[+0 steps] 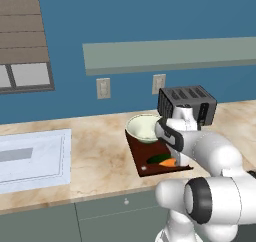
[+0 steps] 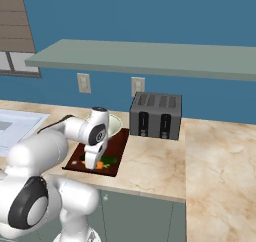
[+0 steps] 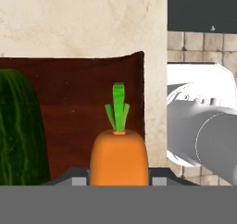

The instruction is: Place the two vegetables and bowl onto the tray for setting up a vegetable dip station.

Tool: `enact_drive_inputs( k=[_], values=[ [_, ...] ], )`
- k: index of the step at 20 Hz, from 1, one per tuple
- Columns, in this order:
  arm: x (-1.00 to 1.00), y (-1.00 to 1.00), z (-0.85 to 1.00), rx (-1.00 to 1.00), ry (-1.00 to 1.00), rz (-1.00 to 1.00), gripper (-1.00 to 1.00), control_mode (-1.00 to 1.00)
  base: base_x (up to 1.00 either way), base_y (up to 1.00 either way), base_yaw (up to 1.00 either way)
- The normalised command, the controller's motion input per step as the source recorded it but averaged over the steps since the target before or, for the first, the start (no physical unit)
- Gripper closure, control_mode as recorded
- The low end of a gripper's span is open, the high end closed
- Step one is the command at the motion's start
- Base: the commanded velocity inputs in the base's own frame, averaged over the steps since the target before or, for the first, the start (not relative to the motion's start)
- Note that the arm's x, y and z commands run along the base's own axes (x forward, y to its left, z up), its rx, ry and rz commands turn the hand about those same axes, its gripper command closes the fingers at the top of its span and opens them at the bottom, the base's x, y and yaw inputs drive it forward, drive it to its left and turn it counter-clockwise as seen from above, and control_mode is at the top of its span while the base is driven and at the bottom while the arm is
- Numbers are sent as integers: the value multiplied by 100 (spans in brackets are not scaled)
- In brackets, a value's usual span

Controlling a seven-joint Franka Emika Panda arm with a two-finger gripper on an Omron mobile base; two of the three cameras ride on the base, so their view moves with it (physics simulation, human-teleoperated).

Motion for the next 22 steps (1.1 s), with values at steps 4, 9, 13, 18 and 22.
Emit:
enact_drive_inputs(
  k=[4, 9, 13, 18, 22],
  values=[
    [-16, 2, 19, 0, 4, 0, 100, -100, 0, 0, 0],
    [0, 4, 16, 0, 2, 0, 100, -100, 0, 0, 0],
    [7, 1, 2, 0, 0, 0, 100, -100, 0, 0, 0],
    [4, 0, 0, 0, 0, 0, 100, -100, 0, 0, 0],
    [3, 0, -1, 0, 0, 0, 100, -100, 0, 0, 0]
  ],
)
